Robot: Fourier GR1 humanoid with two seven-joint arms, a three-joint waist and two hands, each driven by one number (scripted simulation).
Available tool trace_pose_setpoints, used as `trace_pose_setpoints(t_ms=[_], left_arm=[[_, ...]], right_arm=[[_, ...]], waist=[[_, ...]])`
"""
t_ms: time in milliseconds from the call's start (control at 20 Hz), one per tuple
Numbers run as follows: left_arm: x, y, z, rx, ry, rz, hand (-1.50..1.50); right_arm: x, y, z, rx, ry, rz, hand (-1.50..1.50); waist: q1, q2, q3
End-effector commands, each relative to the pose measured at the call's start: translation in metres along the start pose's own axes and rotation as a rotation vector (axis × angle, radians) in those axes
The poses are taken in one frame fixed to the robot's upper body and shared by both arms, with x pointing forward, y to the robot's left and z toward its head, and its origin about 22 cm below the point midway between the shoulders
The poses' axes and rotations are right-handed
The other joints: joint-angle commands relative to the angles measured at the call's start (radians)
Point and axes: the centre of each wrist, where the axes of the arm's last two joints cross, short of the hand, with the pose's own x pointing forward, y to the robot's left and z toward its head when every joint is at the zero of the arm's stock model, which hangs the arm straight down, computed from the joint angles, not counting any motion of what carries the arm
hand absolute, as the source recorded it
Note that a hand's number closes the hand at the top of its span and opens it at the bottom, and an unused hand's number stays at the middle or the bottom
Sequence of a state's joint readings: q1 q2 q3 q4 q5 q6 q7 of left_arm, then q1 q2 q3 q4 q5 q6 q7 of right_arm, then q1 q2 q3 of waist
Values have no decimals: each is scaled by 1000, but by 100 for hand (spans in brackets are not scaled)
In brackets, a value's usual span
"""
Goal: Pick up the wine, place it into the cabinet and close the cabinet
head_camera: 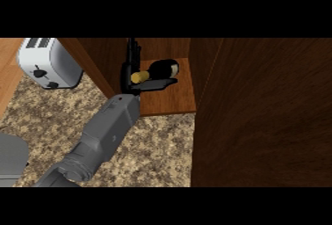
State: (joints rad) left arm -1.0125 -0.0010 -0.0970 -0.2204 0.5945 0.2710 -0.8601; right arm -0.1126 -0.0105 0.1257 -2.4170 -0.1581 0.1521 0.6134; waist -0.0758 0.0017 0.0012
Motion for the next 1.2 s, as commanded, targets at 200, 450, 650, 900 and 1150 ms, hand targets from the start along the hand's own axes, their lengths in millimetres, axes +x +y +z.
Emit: trace_pose_setpoints(t_ms=[200, 450, 650, 900, 1150], left_arm=[[-20, 2, 54, 16, 54, 21, -150], [-8, -25, 90, 0, 58, 14, -150], [1, -42, 141, -30, 48, 22, -150], [36, -56, 159, -46, 10, 65, -150], [60, -49, 184, -28, 28, 104, -150]], right_arm=[[9, -3, 10, -23, -16, 9, -150], [25, -7, 28, -62, -20, 40, -150], [6, -11, 24, -85, -15, 44, -150], [12, -9, 13, -91, -1, 36, -150], [10, -6, 27, -96, -13, 23, -150]], waist=[[25, -6, -1], [57, -9, -1], [73, -9, 0], [86, -8, -1], [80, -6, -1]])
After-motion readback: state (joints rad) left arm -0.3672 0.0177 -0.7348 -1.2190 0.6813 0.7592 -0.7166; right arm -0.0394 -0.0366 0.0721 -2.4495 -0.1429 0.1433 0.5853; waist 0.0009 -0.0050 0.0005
